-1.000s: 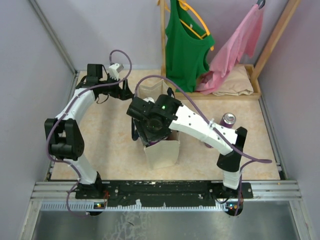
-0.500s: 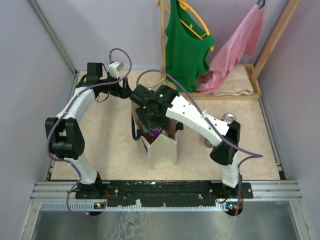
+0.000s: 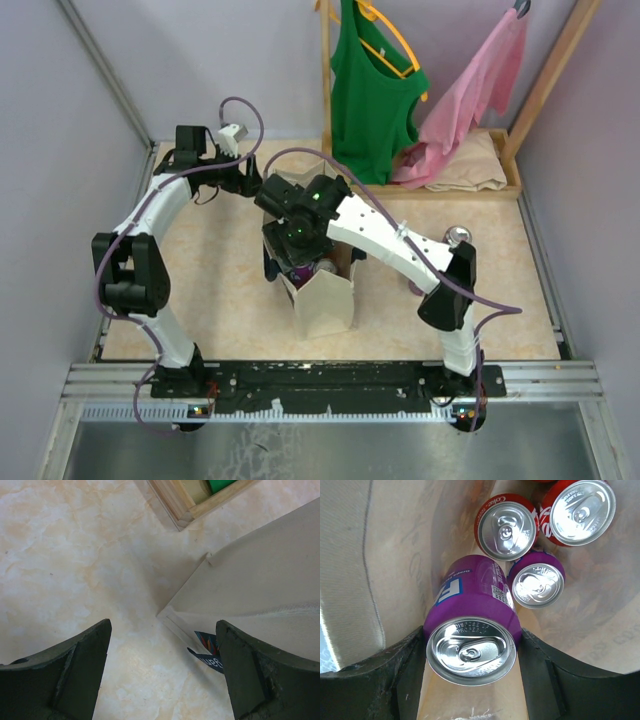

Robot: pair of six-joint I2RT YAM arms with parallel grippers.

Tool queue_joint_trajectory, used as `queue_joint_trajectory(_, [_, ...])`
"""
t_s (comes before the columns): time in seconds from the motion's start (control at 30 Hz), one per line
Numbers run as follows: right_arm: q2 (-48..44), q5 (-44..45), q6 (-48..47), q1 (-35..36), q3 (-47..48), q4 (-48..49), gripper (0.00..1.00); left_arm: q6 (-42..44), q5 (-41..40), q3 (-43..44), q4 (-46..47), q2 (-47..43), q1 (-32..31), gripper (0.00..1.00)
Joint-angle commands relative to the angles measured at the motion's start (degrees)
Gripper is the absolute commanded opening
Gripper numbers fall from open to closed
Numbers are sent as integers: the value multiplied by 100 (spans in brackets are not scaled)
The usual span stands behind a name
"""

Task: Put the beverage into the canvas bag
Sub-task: Place the drink in the canvas bag.

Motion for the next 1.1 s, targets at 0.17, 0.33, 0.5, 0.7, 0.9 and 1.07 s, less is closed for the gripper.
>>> queue_joint_trajectory(0.17, [-427, -26, 33, 239, 11, 243, 0, 6, 164, 50, 108, 32, 37, 90])
queue_joint_trajectory(0.33, [-375, 38, 3, 252, -21, 304, 0, 9, 183, 151, 120, 105, 38, 90])
queue_joint_trajectory(0.5, [-406, 34, -47, 246, -410, 528, 0, 32, 183, 205, 109, 138, 32, 90])
queue_joint_trajectory(0.7, [-566, 102, -66, 184, -902, 836, 0, 22, 183, 216, 108, 156, 35, 90])
queue_joint_trajectory(0.9, [-642, 234, -113, 165, -1203, 1152, 0, -36, 178, 280, 136, 196, 35, 90])
queue_joint_trajectory(1.07, [-672, 309, -163, 156, -1466, 1447, 0, -49, 174, 300, 136, 193, 38, 90])
